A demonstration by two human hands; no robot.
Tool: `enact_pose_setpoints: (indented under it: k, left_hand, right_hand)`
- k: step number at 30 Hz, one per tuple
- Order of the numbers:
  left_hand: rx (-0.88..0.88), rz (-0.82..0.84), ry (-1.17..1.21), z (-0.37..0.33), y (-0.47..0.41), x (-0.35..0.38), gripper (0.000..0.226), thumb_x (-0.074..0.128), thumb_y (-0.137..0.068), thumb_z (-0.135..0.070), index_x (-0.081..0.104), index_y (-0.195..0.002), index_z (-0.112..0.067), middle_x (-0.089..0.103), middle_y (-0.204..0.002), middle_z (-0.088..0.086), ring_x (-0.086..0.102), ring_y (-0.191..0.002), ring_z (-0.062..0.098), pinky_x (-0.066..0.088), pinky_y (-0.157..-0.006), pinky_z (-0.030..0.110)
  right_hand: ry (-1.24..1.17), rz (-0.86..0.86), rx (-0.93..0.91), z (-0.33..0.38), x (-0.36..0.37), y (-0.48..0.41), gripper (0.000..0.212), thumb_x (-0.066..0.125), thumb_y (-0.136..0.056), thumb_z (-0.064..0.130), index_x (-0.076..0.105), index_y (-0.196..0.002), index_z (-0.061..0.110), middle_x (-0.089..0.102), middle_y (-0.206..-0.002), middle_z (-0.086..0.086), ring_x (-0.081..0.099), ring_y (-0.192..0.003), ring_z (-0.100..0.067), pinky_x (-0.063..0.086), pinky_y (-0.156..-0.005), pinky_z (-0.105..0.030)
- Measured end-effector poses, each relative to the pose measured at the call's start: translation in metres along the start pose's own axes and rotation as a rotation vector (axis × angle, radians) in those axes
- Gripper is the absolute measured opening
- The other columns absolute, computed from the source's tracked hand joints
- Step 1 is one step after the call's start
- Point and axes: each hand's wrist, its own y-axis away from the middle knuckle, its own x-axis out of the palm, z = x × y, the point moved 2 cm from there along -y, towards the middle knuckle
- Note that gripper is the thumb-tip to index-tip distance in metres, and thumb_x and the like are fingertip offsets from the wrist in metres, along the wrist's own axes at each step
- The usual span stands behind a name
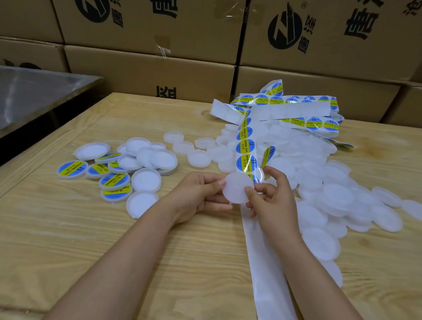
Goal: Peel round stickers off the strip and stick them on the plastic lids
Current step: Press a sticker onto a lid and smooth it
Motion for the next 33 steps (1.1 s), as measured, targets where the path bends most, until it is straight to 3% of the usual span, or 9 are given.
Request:
enact_pose_setpoints:
  k: [4,7,10,14,19,22,27,31,33]
  left_hand:
    - [-0.002,0.000,0.052,0.001,-0.001,0.002,0.019,0.044,-0.096,-0.008,0.062,-0.101,-0.003,0.074,-0.084,0.009,0.072,-0.076,0.018,0.058,-0.064,0.026]
    - [-0.003,0.008,0.052,0.002,-0.001,0.003,0.019,0.045,-0.097,-0.007,0.063,-0.099,-0.002,0.074,-0.084,0.008,0.072,-0.077,0.017,0.058,-0.064,0.025]
    - [0.002,0.030,0.048,0.003,-0.001,0.003,0.020,0.044,-0.097,-0.008,0.063,-0.099,-0.003,0.074,-0.085,0.007,0.072,-0.079,0.016,0.057,-0.065,0.024]
    - [0.008,0.051,0.049,0.003,-0.001,0.001,0.021,0.043,-0.097,-0.010,0.062,-0.103,-0.004,0.074,-0.089,0.005,0.071,-0.082,0.016,0.057,-0.066,0.024]
    - [-0.003,0.064,0.063,0.003,-0.002,0.002,0.020,0.045,-0.096,-0.012,0.063,-0.102,-0.006,0.074,-0.089,0.005,0.071,-0.082,0.015,0.057,-0.067,0.024]
    - [-0.004,0.061,0.062,0.004,-0.003,0.002,0.019,0.046,-0.096,-0.013,0.062,-0.101,-0.006,0.074,-0.088,0.006,0.071,-0.082,0.015,0.057,-0.067,0.024]
    - [-0.004,0.060,0.062,0.004,-0.004,0.002,0.018,0.046,-0.095,-0.012,0.063,-0.098,-0.006,0.074,-0.088,0.007,0.071,-0.081,0.015,0.057,-0.067,0.024]
    - [-0.006,0.057,0.060,0.005,-0.004,0.001,0.019,0.045,-0.096,-0.011,0.063,-0.099,-0.005,0.074,-0.088,0.007,0.071,-0.081,0.015,0.057,-0.067,0.024]
    - [-0.005,0.057,0.056,0.004,-0.004,0.002,0.019,0.045,-0.096,-0.011,0.062,-0.099,-0.004,0.074,-0.088,0.008,0.071,-0.081,0.015,0.057,-0.067,0.024]
  right_hand:
    - [-0.065,-0.127,-0.072,0.010,-0.004,0.000,0.021,0.066,-0.086,0.022,0.052,-0.092,0.037,0.067,-0.091,0.009,0.063,-0.076,-0.021,0.046,-0.057,-0.031]
    - [-0.163,-0.190,-0.093,0.016,-0.009,-0.001,0.010,0.063,-0.089,0.022,0.059,-0.080,0.025,0.066,-0.091,0.009,0.060,-0.075,-0.010,0.046,-0.050,-0.019]
    - [-0.165,-0.110,-0.023,0.014,-0.007,-0.001,0.012,0.061,-0.090,0.019,0.064,-0.079,0.019,0.067,-0.091,0.012,0.060,-0.071,0.001,0.049,-0.056,-0.016]
    - [-0.109,0.000,0.070,0.011,-0.007,-0.002,0.013,0.060,-0.090,0.020,0.067,-0.080,0.015,0.069,-0.083,0.005,0.062,-0.079,-0.007,0.050,-0.065,-0.021]
    - [-0.080,0.028,0.102,0.012,-0.007,0.001,0.019,0.062,-0.089,0.022,0.069,-0.080,0.006,0.065,-0.093,-0.028,0.055,-0.080,-0.019,0.044,-0.072,-0.035]
    - [-0.051,0.023,0.104,0.014,-0.006,0.001,0.020,0.063,-0.088,0.022,0.069,-0.078,0.006,0.062,-0.095,-0.032,0.053,-0.077,-0.019,0.043,-0.072,-0.037]
    - [-0.039,0.024,0.097,0.013,-0.006,0.001,0.018,0.065,-0.087,0.020,0.068,-0.071,0.012,0.064,-0.077,-0.021,0.054,-0.074,-0.017,0.045,-0.071,-0.033]
    - [-0.027,0.014,0.092,0.010,-0.006,-0.001,0.019,0.065,-0.086,0.019,0.066,-0.068,0.015,0.065,-0.066,0.002,0.057,-0.065,-0.008,0.048,-0.064,-0.017]
    - [-0.018,0.007,0.091,0.009,-0.006,-0.001,0.018,0.066,-0.086,0.019,0.066,-0.069,0.014,0.065,-0.066,0.002,0.057,-0.064,-0.006,0.047,-0.060,-0.013]
